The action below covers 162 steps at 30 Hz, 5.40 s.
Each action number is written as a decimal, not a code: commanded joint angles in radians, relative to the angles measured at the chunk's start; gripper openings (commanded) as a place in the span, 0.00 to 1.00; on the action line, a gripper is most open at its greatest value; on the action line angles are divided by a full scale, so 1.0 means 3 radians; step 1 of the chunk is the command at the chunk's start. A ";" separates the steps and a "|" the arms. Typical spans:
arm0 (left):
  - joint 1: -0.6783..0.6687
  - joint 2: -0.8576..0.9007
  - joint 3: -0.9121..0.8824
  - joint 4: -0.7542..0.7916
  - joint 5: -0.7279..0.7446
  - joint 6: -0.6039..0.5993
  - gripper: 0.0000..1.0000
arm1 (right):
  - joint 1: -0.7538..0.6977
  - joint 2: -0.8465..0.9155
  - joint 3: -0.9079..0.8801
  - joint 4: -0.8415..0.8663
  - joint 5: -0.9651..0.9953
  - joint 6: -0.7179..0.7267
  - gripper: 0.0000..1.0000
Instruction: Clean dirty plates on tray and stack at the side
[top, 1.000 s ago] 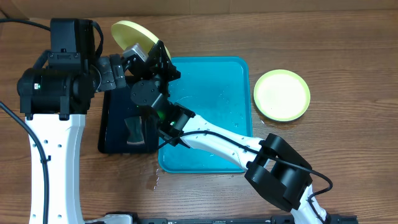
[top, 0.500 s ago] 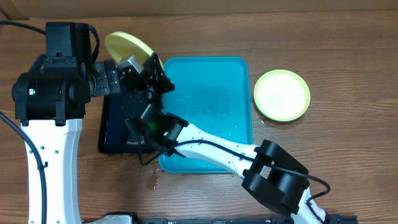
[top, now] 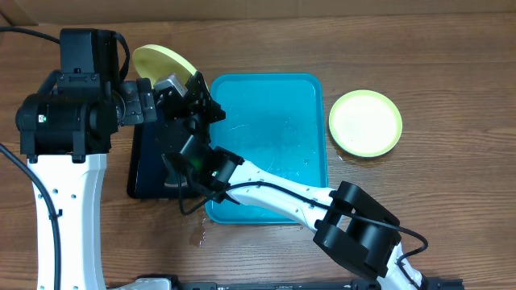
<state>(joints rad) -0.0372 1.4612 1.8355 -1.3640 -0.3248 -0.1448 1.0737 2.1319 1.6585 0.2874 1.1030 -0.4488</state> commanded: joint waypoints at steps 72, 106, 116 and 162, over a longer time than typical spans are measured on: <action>-0.0136 0.0228 -0.0069 0.0184 0.0537 -0.0103 1.00 | -0.3786 -0.1451 -0.1465 -0.3733 -0.3399 0.2823 0.19; -0.0139 0.0228 -0.0069 0.0186 0.0537 -0.0103 1.00 | -0.3786 -0.1457 -0.1347 -0.3765 -0.4205 0.1891 1.00; -0.0149 0.0229 -0.0069 0.0184 0.0537 -0.0103 1.00 | -0.3786 -0.1457 -0.1348 -0.3765 -0.4205 0.1891 1.00; -0.0206 0.0229 -0.0069 0.0184 0.0537 -0.0104 1.00 | -0.3635 -0.5689 -0.1403 -0.3797 -0.3679 0.1890 1.00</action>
<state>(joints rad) -0.0940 1.5364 1.8061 -1.3117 -0.1677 -0.1577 -0.0372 0.4976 1.2289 -0.8558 -0.0799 0.1257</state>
